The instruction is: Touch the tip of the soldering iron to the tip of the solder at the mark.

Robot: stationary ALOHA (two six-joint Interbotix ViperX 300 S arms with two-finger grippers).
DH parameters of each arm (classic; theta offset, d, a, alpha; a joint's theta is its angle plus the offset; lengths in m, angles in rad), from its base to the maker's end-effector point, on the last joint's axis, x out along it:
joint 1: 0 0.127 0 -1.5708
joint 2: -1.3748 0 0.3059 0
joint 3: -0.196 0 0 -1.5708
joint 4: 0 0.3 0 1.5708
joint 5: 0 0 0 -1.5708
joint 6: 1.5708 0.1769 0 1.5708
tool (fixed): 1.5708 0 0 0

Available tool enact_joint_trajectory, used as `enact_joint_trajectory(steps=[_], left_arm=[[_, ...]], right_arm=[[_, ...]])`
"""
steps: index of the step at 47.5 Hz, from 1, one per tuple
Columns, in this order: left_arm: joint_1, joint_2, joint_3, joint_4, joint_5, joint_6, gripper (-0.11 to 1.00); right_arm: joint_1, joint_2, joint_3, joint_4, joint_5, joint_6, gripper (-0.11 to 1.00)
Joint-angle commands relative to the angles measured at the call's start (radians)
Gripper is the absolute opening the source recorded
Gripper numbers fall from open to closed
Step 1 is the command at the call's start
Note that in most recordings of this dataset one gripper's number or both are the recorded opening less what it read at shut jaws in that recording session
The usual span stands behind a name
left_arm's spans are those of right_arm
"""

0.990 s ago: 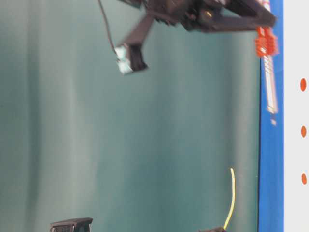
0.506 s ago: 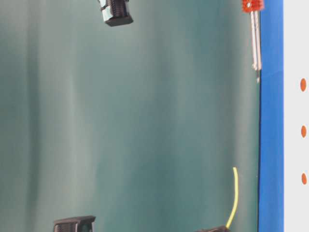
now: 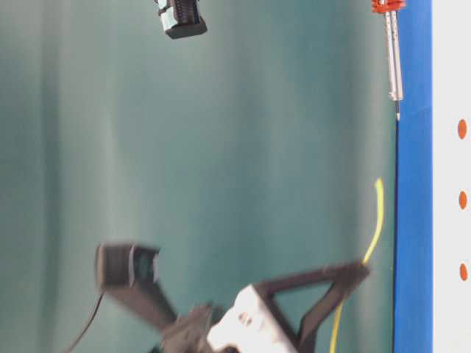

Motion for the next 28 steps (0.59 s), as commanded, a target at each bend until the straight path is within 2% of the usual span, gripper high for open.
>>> enact_joint_trajectory(steps=[1,17,28], left_arm=[[-0.002,0.06,-0.061,0.002,-0.025,0.002,0.02],[0.002,0.199,-0.1,0.003,-0.14,-0.006,0.02],[0.018,0.219,-0.095,0.002,-0.155,-0.008,0.02]], right_arm=[[0.002,-0.005,-0.009,-0.003,-0.011,0.002,0.06],[0.002,0.003,-0.003,-0.003,-0.04,0.003,0.06],[0.002,0.009,0.003,0.0,-0.051,0.005,0.06]])
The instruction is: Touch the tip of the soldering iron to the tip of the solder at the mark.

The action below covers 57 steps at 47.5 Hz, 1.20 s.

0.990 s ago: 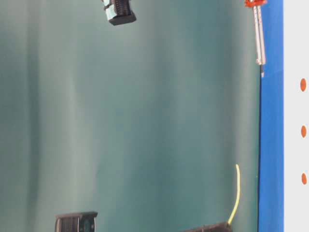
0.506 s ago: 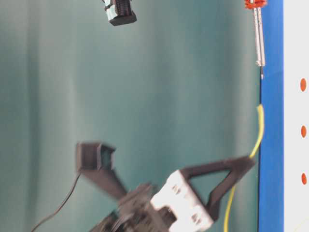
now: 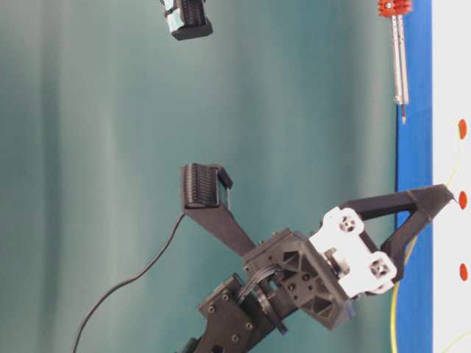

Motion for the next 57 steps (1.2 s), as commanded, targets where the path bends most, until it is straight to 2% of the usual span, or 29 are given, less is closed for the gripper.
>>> enact_joint_trajectory(steps=[1,23,57], left_arm=[[0.012,-0.011,-0.017,0.002,-0.009,-0.005,0.02],[0.02,-0.002,0.006,0.003,-0.005,-0.006,0.02],[0.02,0.002,0.014,0.003,-0.006,-0.006,0.02]], right_arm=[[0.003,-0.005,-0.008,0.0,-0.011,0.003,0.06],[0.006,0.003,-0.008,0.0,-0.017,0.015,0.06],[0.011,0.117,-0.058,0.0,-0.014,0.015,0.06]])
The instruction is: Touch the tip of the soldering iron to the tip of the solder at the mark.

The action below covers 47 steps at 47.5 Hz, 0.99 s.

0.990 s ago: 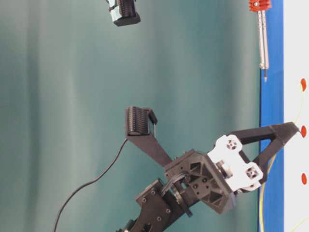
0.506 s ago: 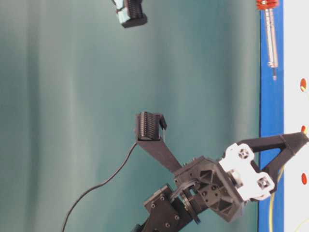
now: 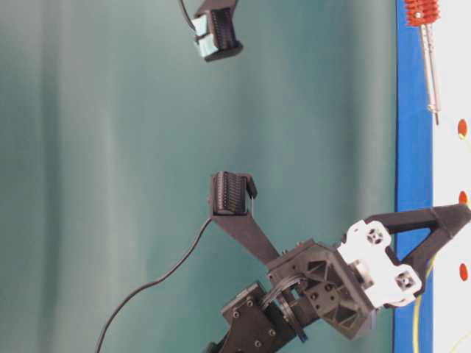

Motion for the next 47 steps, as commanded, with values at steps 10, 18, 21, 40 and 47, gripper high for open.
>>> enact_joint_trajectory(steps=[10,18,21,40,47], left_arm=[[0.0,-0.012,-0.017,0.003,-0.002,0.002,0.02],[0.0,-0.012,-0.018,0.002,0.0,0.002,0.02],[-0.002,-0.012,-0.018,0.003,-0.002,0.002,0.02],[-0.008,-0.005,-0.037,0.002,0.025,0.002,0.02],[-0.008,-0.005,-0.041,0.002,0.034,0.002,0.02]], right_arm=[[0.002,0.046,-0.029,0.0,-0.006,0.002,0.06],[0.002,0.06,-0.035,0.0,-0.006,0.002,0.06],[0.002,0.06,-0.037,0.0,-0.006,0.002,0.06],[0.002,0.06,-0.037,0.0,-0.005,0.002,0.06],[0.002,0.061,-0.037,0.0,-0.005,0.002,0.06]])
